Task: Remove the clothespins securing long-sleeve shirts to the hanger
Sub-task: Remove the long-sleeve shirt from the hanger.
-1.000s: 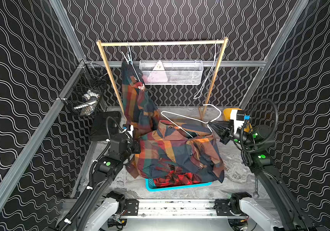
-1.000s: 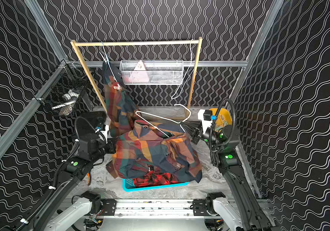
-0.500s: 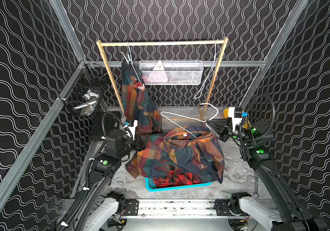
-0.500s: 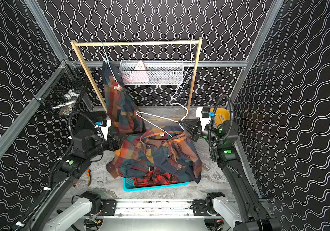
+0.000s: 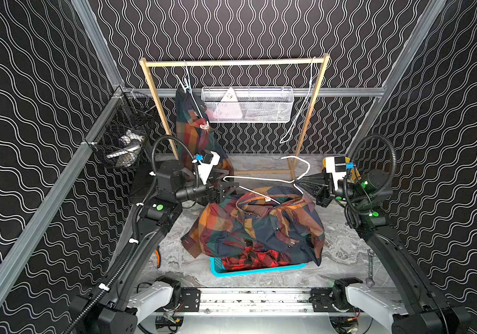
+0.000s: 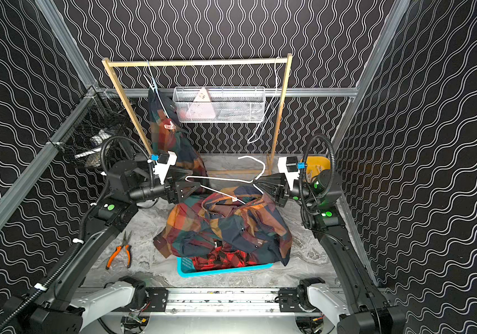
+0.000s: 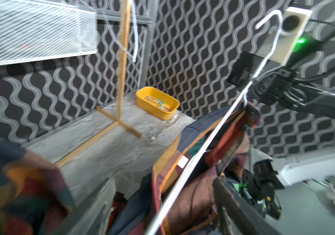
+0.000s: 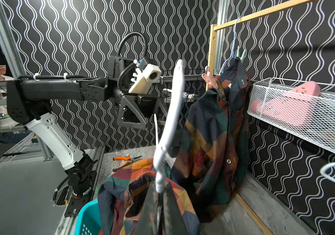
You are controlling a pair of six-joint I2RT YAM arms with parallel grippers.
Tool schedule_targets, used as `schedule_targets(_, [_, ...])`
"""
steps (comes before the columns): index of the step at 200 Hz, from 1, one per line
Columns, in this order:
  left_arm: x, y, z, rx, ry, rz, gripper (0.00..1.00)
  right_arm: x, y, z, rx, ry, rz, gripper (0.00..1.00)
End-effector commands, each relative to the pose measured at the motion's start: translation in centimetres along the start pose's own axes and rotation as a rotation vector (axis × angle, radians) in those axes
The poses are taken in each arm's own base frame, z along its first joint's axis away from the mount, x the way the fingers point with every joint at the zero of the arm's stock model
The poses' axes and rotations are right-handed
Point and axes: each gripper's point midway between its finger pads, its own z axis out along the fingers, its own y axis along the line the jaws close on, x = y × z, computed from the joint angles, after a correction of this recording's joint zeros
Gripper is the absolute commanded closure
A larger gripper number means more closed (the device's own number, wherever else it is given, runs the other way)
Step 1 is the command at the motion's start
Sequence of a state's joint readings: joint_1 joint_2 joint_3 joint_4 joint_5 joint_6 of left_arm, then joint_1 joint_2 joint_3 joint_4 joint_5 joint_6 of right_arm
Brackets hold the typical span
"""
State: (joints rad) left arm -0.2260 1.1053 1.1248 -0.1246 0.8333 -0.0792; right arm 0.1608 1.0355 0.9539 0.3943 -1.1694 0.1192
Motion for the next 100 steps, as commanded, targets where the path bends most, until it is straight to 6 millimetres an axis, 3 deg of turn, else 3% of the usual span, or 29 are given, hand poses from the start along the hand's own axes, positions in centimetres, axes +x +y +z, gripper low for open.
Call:
schedule_targets(1, [-0.9,-2.1,0.0,0.125,-0.015,0.076,0.26,-0.6,1.1,0.2,-0.053,-0.011,-0.035,1.0])
schedule_targets(23, [-0.8,-2.7,0.0,0.17,-0.011,0.077,0.49,-0.5,0.9,0.5,-0.068,-0.02,-0.019,1.0])
schedule_targets(43, [-0.9,-3.5,-0.2,0.215,-0.008,0.086,0.76,-0.4,0.6,0.7,-0.07,-0.025,-0.002,1.0])
schedule_targets(70, [-0.7,-4.0,-0.5,0.229,0.011,0.107,1.0,-0.5,0.0,0.9,-0.057,-0.039,0.015,1.0])
schedule_targets(100, [-0.7,-4.2,-0.6,0.237,0.005,0.107,1.0,0.0,-1.2,1.2,-0.025,-0.022,0.059,1.0])
